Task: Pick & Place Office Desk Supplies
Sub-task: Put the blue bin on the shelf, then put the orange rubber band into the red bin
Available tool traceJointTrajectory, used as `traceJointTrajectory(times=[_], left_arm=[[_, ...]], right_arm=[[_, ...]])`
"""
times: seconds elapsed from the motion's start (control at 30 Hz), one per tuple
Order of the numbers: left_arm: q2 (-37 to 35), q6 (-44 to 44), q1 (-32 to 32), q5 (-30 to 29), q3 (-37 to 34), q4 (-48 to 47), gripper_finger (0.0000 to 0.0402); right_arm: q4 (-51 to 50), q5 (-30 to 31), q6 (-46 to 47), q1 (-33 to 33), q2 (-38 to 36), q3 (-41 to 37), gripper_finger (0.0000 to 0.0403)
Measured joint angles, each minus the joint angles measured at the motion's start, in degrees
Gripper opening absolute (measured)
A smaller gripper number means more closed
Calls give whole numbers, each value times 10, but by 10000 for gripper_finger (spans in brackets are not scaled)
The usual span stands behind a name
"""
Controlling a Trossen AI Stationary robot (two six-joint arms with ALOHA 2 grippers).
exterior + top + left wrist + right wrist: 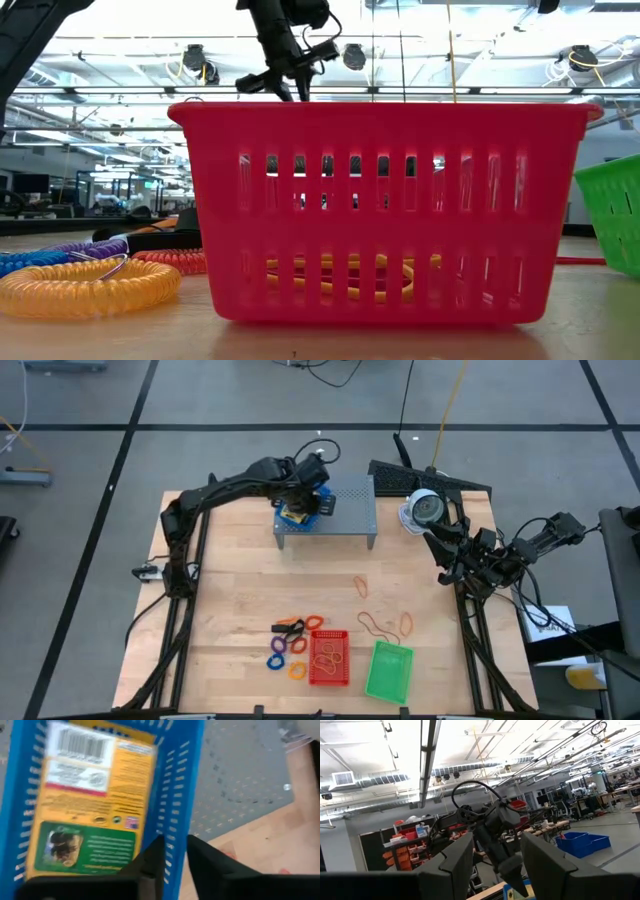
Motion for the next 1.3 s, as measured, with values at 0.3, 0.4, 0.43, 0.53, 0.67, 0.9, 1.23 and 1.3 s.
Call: traceJointTrajectory(times=[0.3,0.4,0.43,0.53,0.67,0.9,1.23,1.3], left_arm=[[10,-15,-2,9,0,3,197],[11,-17,-1,9,0,3,215],[11,-17,-1,9,0,3,219],[11,-17,-1,21,0,6,225],[11,-1,-2,47,0,32,221],[4,24,-1,68,0,108,210],[-12,49,-5,100,0,173,183],[-6,53,-12,100,1,197,178]], right_arm=[[0,0,10,1,0,0,155],[0,0,10,1,0,0,155],[0,0,11,1,0,0,155],[0,0,11,1,0,0,155],[0,0,11,1,0,0,155],[0,0,11,1,0,0,155],[-2,0,30,1,0,0,155],[-2,0,30,1,0,0,155]])
